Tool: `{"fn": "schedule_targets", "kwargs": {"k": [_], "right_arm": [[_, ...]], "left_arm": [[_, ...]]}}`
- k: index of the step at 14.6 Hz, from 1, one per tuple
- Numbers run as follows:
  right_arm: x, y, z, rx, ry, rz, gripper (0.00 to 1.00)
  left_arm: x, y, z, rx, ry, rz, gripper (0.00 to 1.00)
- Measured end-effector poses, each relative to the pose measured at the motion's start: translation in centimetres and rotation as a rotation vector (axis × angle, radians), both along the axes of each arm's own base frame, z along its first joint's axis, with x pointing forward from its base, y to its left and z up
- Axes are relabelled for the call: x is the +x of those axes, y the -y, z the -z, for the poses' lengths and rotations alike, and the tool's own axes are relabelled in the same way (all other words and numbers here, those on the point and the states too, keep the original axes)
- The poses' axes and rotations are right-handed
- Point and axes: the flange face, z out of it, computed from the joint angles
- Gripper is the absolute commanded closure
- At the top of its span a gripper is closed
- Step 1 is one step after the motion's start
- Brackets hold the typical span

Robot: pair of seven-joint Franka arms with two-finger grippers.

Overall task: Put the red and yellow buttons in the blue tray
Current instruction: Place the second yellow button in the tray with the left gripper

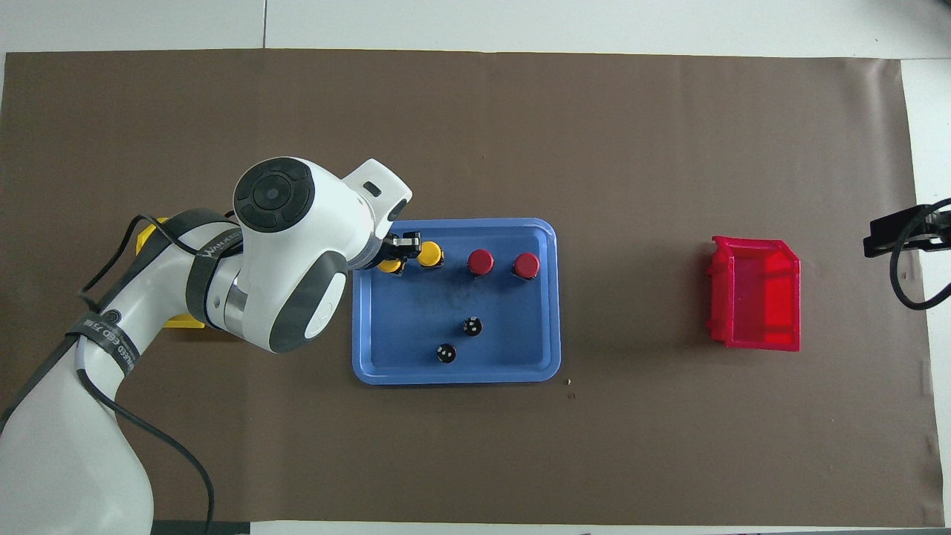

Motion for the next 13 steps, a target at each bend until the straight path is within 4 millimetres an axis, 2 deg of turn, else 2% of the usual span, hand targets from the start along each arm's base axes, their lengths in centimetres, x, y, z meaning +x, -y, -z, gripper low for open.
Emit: {"fn": "schedule_targets", "kwargs": {"k": [4, 7, 8, 10, 11, 12, 13], "right_arm": [[0.0, 0.0, 0.0, 0.000, -0.001, -0.001, 0.00], [0.0, -0.1, 0.1, 0.000, -0.002, -0.003, 0.00], [0.0, -0.1, 0.1, 0.000, -0.002, -0.003, 0.00], [0.0, -0.1, 0.1, 0.000, -0.002, -0.003, 0.00], [0.0, -0.1, 0.1, 0.000, -0.002, -0.003, 0.00], [0.0, -0.1, 0.1, 0.000, -0.002, -0.003, 0.00], [0.0, -0.1, 0.1, 0.000, -0.002, -0.003, 0.00]], "left_arm": [[0.4, 0.0, 1.7, -0.001, -0.008, -0.013, 0.99], [0.6, -0.1, 2.0, 0.001, -0.011, -0.018, 0.97], [0.6, -0.2, 2.0, 0.001, -0.011, -0.019, 0.92], [0.6, -0.2, 2.0, 0.001, -0.011, -0.021, 0.68], [0.6, -0.2, 2.0, 0.001, -0.011, -0.022, 0.60], [0.6, -0.2, 2.0, 0.001, -0.011, -0.023, 0.54], [0.6, -0.2, 2.0, 0.000, -0.010, -0.023, 0.53]]}}
